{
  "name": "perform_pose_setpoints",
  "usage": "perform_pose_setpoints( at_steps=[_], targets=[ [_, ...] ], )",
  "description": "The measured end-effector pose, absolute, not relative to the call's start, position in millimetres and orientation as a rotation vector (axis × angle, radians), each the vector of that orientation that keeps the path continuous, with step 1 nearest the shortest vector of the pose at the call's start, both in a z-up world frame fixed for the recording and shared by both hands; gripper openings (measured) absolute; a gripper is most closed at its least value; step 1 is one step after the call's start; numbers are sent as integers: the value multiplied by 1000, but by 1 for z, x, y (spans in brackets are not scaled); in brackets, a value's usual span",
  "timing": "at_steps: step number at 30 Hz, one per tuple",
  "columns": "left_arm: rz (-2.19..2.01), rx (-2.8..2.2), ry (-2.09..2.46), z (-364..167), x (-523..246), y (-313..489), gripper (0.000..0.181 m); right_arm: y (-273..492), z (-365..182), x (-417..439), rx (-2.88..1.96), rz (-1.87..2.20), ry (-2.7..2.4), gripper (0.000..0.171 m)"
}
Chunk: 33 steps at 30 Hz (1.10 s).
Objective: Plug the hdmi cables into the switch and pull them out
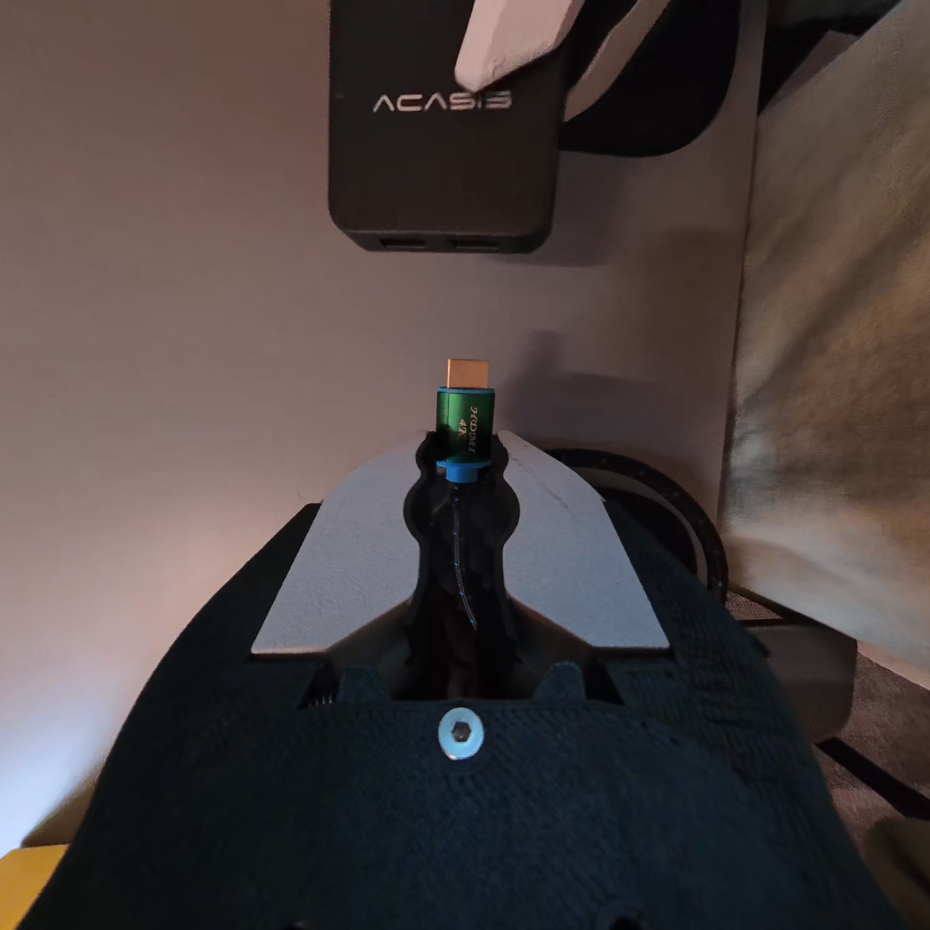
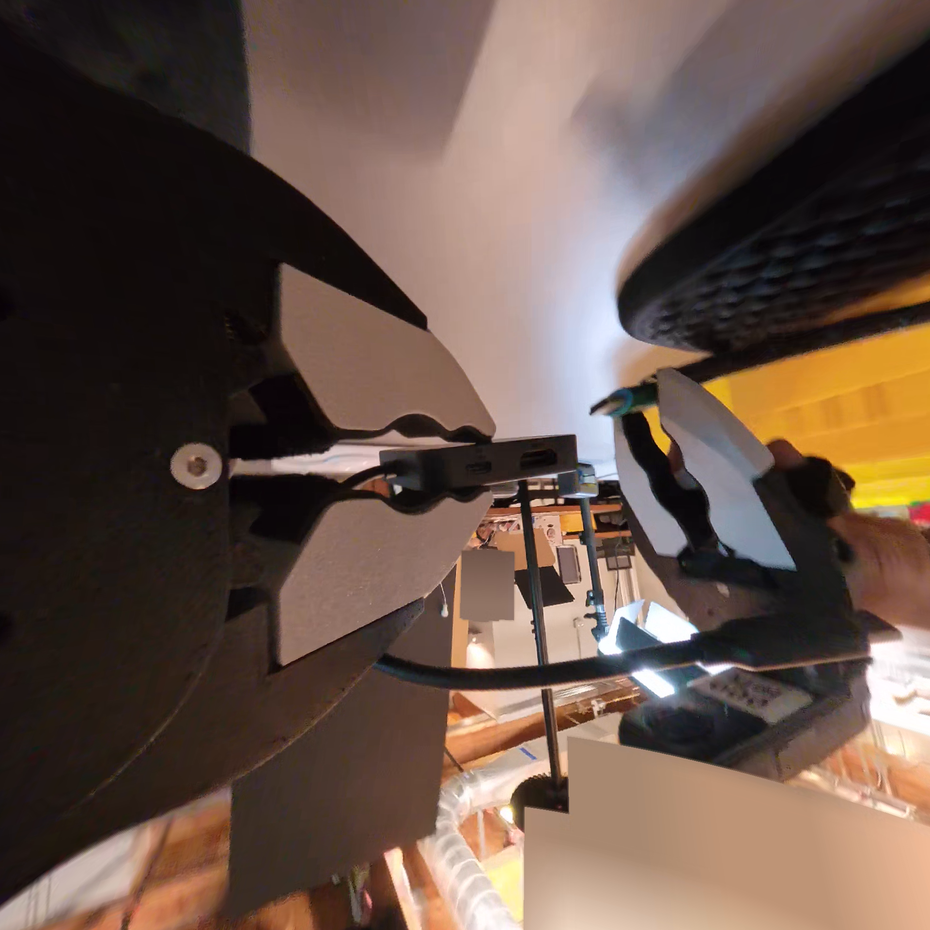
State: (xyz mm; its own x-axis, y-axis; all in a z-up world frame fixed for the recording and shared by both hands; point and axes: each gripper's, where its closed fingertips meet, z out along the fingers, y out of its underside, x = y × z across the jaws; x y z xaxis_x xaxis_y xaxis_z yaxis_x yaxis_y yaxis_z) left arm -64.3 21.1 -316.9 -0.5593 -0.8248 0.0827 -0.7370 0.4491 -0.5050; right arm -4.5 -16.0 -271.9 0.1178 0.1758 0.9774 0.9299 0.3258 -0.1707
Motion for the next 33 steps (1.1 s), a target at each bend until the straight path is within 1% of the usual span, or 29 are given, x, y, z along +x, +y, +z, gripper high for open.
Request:
perform_pose_setpoints(
  at_steps=[4, 6, 8, 11, 15, 24, 33],
  targets=[
    [-795, -1411, 2495, -311, -60, 19, 20, -17, -261, -3, -1193, -465, -1144, 15],
    [-794, -1451, 2457, -308, -57, 19, 20, -12, -265, 5, -1274, -449, -1101, 15],
    [-772, -1503, 2388, -306, -52, 22, 20, -3, -273, 18, -1380, -529, -1071, 15],
    [-732, -1602, 2237, -309, -40, 31, 20, 12, -283, 41, -1511, -768, -1022, 15],
    [-812, -1706, 2093, -320, -25, 30, 20, 29, -295, 60, -1630, -1088, -1027, 15],
    [-986, -1920, 1906, -335, -8, 41, 21, 48, -321, 47, -1739, -1197, -1174, 15],
    [-1040, -1994, 1794, -335, -7, 45, 21, 52, -320, 41, -1705, -1262, -1185, 14]
  ],
)
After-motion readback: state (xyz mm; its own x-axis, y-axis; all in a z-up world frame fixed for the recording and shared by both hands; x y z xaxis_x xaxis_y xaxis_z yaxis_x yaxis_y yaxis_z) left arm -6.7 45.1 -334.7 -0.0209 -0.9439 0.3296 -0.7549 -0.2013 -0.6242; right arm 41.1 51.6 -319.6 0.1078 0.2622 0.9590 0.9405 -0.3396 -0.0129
